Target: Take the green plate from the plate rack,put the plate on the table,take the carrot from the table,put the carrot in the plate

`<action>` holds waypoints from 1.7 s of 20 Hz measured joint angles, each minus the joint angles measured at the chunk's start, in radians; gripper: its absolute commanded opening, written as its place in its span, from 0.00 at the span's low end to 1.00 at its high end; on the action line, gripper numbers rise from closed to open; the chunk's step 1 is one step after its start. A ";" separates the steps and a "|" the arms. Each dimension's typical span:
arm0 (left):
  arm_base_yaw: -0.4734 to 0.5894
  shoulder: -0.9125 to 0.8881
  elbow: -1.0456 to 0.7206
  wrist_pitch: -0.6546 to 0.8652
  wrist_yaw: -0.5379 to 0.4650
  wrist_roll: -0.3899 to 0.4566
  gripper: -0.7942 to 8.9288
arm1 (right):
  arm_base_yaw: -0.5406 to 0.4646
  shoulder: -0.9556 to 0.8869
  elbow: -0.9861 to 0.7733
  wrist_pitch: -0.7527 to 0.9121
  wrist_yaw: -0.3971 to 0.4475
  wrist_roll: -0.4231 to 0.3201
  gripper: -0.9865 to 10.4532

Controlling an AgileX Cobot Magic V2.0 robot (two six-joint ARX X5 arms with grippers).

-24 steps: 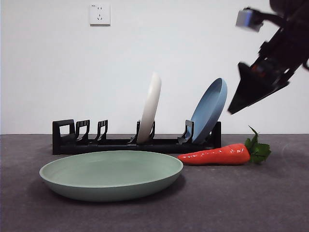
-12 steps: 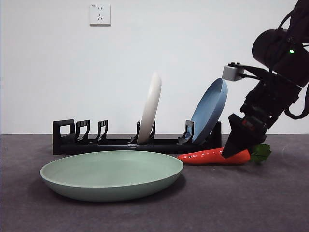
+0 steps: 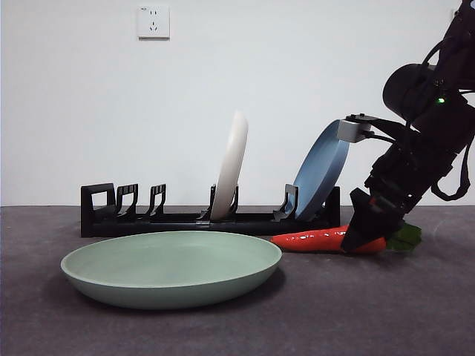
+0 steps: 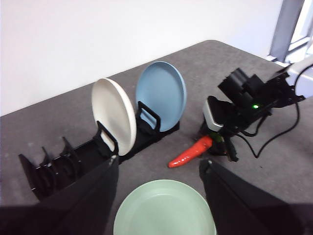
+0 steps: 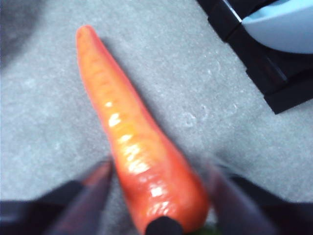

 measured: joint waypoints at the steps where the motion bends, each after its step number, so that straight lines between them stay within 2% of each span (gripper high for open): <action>1: 0.000 0.000 0.000 0.000 -0.001 0.000 0.37 | 0.000 0.000 0.000 0.000 0.000 0.008 0.22; 3: 0.000 0.000 0.000 0.000 -0.001 -0.002 0.37 | 0.000 0.000 0.000 -0.006 -0.001 0.017 0.19; 5: 0.000 0.000 0.000 -0.003 -0.001 -0.006 0.37 | 0.000 0.000 0.005 -0.031 -0.002 0.021 0.07; 8: 0.000 0.000 0.000 -0.004 -0.001 -0.008 0.37 | 0.000 -0.001 0.013 -0.063 -0.003 0.034 0.08; 10: 0.000 0.000 0.000 -0.006 -0.001 -0.008 0.37 | 0.000 -0.003 0.014 -0.074 -0.005 0.089 0.08; 15: 0.000 0.000 0.000 -0.007 -0.001 -0.008 0.37 | 0.043 -0.050 0.012 -0.195 -0.014 0.296 0.08; 19: 0.000 0.000 0.000 -0.008 -0.001 -0.008 0.37 | 0.135 -0.232 0.003 -0.218 -0.045 0.415 0.08; 22: 0.000 0.000 0.000 -0.010 -0.001 -0.008 0.37 | 0.249 -0.389 0.004 -0.212 -0.051 0.522 0.08; 24: 0.000 0.000 0.000 -0.021 -0.001 -0.008 0.37 | 0.328 -0.417 0.004 -0.212 -0.049 0.579 0.08; 29: 0.000 0.000 0.000 -0.045 -0.001 -0.008 0.37 | 0.542 -0.310 0.004 -0.139 0.055 0.661 0.08; 32: 0.000 0.000 0.000 -0.045 -0.001 -0.008 0.37 | 0.586 -0.201 0.004 -0.056 0.062 0.683 0.08; 34: 0.000 0.000 0.000 -0.054 -0.001 -0.008 0.37 | 0.591 -0.113 0.004 -0.013 0.101 0.692 0.08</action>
